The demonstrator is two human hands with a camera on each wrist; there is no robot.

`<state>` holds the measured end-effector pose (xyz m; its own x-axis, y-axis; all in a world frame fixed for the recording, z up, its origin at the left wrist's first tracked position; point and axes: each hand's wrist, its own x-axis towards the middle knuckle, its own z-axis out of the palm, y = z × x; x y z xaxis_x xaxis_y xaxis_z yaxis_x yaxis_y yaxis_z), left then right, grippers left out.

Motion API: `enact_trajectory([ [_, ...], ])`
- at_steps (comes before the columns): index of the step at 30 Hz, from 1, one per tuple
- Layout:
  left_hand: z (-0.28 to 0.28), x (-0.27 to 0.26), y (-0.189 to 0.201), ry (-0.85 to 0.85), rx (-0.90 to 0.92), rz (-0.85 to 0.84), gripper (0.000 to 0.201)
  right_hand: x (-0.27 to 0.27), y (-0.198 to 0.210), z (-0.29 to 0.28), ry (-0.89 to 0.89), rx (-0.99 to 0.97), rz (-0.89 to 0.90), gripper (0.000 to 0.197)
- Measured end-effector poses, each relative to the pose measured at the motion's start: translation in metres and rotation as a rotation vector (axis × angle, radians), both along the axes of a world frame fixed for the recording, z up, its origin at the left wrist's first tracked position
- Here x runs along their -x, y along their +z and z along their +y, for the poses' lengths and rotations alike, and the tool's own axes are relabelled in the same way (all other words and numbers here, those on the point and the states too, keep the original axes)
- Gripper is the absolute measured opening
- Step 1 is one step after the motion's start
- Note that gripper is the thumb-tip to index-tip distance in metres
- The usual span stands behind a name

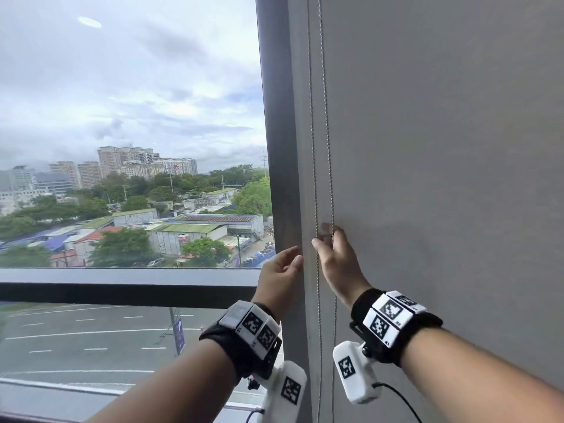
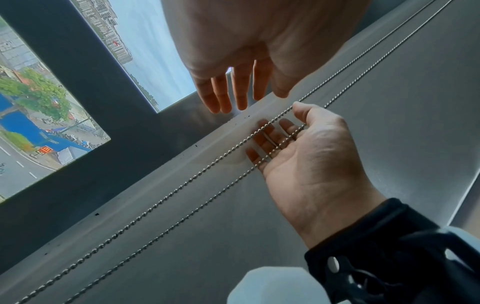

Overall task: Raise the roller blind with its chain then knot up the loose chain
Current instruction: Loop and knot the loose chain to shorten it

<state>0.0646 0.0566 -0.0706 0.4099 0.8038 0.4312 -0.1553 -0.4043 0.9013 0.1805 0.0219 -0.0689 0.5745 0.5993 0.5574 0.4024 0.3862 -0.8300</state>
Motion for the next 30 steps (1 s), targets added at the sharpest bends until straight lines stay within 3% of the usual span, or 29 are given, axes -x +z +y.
enact_trajectory([
  [4, -0.002, -0.004, 0.002, -0.03, 0.015, -0.013, 0.04, 0.001, -0.019, 0.003, -0.003, 0.045, -0.11, 0.022],
  [10, -0.012, -0.006, 0.006, -0.083, 0.03, -0.085, 0.049, 0.013, -0.044, -0.012, 0.025, 0.133, -0.432, 0.03],
  [13, -0.018, -0.005, 0.009, -0.082, 0.028, -0.101, 0.029, 0.015, -0.053, -0.022, 0.052, 0.217, -0.537, 0.028],
  [15, -0.024, -0.001, 0.013, -0.082, -0.01, -0.108, 0.008, 0.013, -0.055, -0.031, 0.12, 0.315, -0.487, 0.026],
  [16, -0.026, 0.002, 0.014, -0.083, -0.017, -0.127, 0.008, 0.011, -0.054, -0.035, 0.155, 0.371, -0.447, 0.028],
  [19, -0.03, 0.016, 0.016, -0.142, 0.021, -0.16, 0.02, 0.003, -0.045, -0.05, 0.337, 0.492, -0.153, 0.035],
  [21, -0.033, 0.025, 0.018, -0.201, 0.053, -0.15, 0.024, 0.0, -0.03, -0.061, 0.439, 0.471, 0.126, 0.041],
  [23, -0.037, 0.033, 0.023, -0.261, 0.062, -0.111, 0.028, -0.001, -0.009, -0.07, 0.431, 0.397, 0.326, 0.039],
  [26, -0.046, 0.04, 0.033, -0.34, 0.018, -0.006, 0.031, 0.008, 0.03, -0.079, 0.424, 0.294, 0.419, 0.03],
  [30, -0.056, 0.043, 0.04, -0.367, 0.019, 0.071, 0.024, 0.033, 0.08, -0.088, 0.546, 0.279, 0.477, 0.027],
])
